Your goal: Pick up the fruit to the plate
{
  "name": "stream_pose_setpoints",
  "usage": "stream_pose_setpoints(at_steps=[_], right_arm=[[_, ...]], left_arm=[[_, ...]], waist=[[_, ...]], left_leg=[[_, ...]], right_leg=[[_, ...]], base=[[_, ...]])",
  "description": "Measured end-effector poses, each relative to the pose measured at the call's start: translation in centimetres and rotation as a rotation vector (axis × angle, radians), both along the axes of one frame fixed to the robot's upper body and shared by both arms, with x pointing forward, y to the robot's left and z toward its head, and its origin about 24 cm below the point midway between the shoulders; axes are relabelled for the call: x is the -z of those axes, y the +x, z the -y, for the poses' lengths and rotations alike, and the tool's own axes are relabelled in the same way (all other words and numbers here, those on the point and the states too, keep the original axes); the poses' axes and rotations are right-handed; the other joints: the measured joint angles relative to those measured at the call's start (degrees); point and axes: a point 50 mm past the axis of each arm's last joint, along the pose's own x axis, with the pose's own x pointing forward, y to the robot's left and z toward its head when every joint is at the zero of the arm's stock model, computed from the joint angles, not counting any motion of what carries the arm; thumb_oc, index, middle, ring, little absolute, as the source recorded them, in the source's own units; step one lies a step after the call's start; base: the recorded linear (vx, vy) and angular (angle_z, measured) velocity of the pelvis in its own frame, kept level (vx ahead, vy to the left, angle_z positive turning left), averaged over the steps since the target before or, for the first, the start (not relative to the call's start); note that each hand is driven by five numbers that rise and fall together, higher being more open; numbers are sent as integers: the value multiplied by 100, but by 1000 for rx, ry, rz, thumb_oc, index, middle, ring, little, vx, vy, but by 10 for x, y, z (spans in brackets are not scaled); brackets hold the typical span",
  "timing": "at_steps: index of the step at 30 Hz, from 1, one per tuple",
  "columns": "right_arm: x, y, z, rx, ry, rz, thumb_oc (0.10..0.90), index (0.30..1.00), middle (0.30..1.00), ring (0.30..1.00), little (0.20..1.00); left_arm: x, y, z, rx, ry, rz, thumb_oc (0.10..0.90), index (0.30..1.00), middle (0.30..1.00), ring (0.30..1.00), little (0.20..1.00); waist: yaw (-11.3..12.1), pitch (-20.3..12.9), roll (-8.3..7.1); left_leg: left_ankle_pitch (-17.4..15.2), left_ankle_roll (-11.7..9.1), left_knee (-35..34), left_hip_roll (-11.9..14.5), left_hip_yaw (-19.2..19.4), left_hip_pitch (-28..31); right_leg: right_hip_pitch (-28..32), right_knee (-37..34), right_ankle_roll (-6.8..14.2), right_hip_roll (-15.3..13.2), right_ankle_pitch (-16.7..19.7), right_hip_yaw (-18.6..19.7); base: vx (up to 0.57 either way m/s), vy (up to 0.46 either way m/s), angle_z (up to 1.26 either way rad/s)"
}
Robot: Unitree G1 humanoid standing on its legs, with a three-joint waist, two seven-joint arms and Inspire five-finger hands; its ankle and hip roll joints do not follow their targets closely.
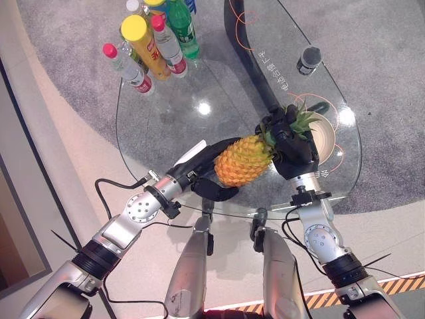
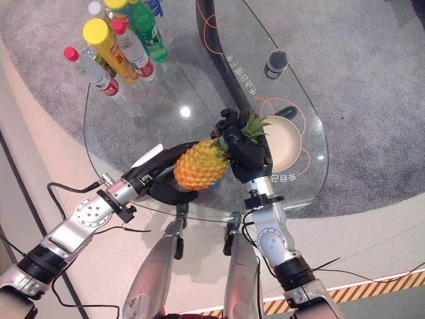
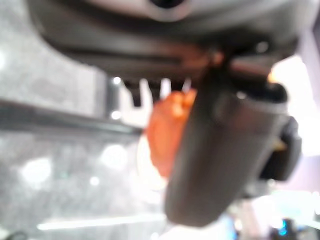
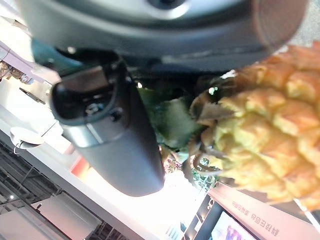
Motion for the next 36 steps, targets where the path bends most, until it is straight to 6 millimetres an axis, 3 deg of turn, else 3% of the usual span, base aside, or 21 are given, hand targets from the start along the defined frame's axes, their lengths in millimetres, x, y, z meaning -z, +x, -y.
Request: stream_pose_setpoints(at_steps=[10, 16, 23, 36], right_arm=[[-12, 0, -2, 73, -229, 102, 100, 300, 300, 300, 200], [-25, -1, 9, 266, -455, 154, 100, 300, 300, 300, 200], [-39, -1, 31, 497, -507, 175, 100, 300, 300, 300, 200], [-49, -5, 36, 631, -579, 215, 100, 300, 300, 300, 200]], left_arm=[[13, -2, 2, -39, -44, -66, 800, 900, 900, 900, 900], [25, -5, -5, -93, -48, -113, 800, 900, 900, 900, 900], [28, -6, -12, -136, -62, -116, 800, 900, 900, 900, 900], [34, -8, -14, -158, -64, -139, 800, 900, 900, 900, 900]], waist=[[-6, 0, -1], [-21, 0, -2], [-61, 0, -4], [-162, 0, -3]], left_leg=[[0, 0, 0, 1, 2, 30], [0, 0, -3, 3, 9, 96], [0, 1, -18, 8, 11, 105], [-2, 1, -51, 25, 41, 203]], right_leg=[[30, -9, 6, 2, 6, 1], [100, -21, 9, 3, 12, 5], [117, -57, 15, 12, 24, 6], [226, -152, 49, 31, 77, 23]], base=[[0, 0, 0], [0, 0, 0], [0, 0, 0], [0, 0, 0]])
